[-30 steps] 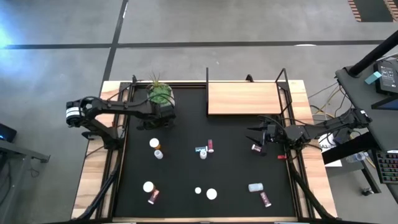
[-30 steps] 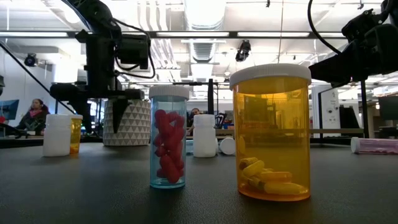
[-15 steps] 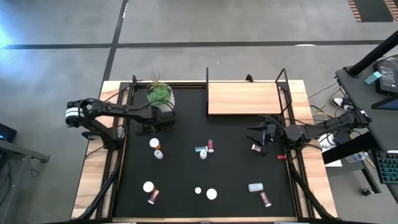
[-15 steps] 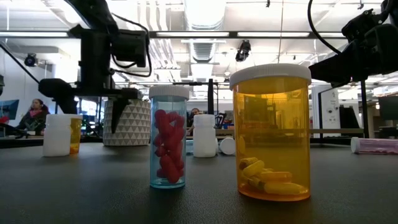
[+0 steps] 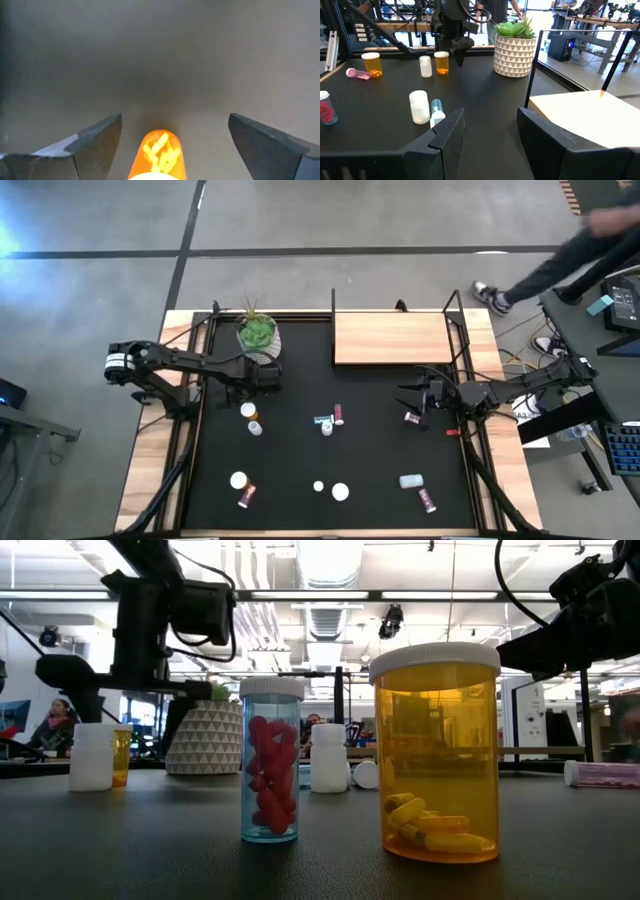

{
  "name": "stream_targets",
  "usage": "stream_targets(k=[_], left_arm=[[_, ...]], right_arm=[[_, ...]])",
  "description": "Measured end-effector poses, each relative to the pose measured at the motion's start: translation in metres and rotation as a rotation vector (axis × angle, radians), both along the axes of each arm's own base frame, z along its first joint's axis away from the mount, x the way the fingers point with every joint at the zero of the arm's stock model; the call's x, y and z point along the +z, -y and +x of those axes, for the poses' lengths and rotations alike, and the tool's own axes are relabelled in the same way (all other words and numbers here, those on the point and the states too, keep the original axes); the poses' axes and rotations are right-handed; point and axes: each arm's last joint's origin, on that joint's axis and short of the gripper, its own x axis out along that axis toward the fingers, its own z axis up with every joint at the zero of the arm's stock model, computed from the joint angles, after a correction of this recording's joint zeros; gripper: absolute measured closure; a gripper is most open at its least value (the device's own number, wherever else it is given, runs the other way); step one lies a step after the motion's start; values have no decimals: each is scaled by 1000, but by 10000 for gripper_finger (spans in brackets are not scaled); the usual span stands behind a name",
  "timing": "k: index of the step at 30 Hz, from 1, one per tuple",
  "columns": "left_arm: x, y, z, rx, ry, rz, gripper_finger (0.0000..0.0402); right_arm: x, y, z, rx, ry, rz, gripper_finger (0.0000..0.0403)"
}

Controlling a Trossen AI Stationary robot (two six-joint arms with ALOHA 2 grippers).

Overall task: Pick and place medicine bottles onto shelf by color
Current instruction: Move the top orange pill bottle to the center of the table

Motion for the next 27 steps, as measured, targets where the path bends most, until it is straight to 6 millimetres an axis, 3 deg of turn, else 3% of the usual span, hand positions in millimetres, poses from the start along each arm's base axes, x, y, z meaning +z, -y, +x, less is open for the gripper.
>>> stream_targets(k=[17, 27], left_arm=[[-4, 26, 4, -20, -1, -77, 56], [-4, 29, 6, -66, 17, -74, 127]], right_arm=[[0, 0, 0, 0, 0, 0, 227], [0, 0, 0, 0, 0, 0, 227]])
